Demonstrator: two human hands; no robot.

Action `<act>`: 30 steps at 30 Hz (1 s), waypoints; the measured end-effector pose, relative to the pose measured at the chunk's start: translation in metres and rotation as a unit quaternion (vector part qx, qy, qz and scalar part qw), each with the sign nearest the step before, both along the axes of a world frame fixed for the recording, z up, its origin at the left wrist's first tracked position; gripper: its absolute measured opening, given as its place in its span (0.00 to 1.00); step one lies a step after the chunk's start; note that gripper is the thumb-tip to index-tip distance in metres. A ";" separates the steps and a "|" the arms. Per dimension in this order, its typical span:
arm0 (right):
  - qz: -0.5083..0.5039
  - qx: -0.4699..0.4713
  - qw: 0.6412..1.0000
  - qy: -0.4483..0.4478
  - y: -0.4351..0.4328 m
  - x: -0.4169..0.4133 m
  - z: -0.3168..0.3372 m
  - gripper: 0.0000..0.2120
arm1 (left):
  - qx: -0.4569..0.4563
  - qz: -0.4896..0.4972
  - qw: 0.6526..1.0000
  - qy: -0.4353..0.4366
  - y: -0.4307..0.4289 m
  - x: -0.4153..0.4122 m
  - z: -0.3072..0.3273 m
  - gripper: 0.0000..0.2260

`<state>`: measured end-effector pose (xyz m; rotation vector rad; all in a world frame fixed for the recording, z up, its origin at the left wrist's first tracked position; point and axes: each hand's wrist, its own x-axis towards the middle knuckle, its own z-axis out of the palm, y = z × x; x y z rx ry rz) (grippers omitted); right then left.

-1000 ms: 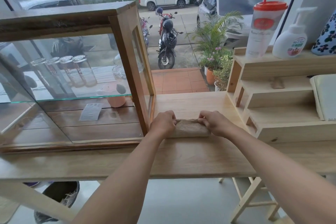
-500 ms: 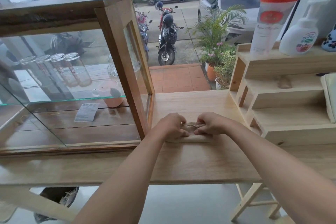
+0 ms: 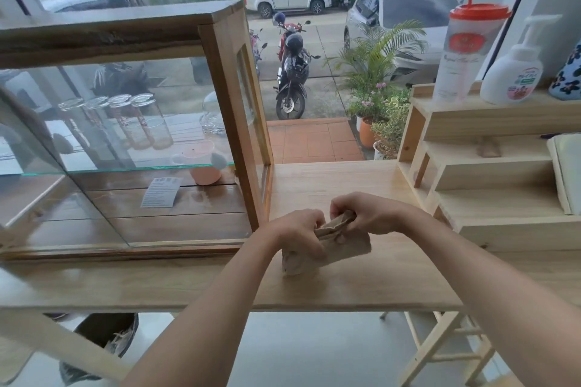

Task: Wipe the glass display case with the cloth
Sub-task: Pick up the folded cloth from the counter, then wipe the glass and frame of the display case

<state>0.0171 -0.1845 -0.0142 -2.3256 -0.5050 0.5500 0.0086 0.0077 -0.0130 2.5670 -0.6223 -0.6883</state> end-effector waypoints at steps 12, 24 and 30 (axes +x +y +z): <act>-0.083 0.177 0.979 -0.061 0.060 -0.041 0.044 0.29 | -0.282 0.085 0.955 -0.022 0.117 -0.082 0.023 0.06; -0.169 0.108 0.969 -0.141 0.147 -0.049 -0.057 0.52 | -0.333 0.282 0.775 -0.456 0.236 -0.118 0.056 0.07; -0.148 0.193 0.950 -0.196 0.175 -0.037 -0.064 0.49 | -0.208 0.220 0.679 -0.669 0.232 -0.106 0.060 0.17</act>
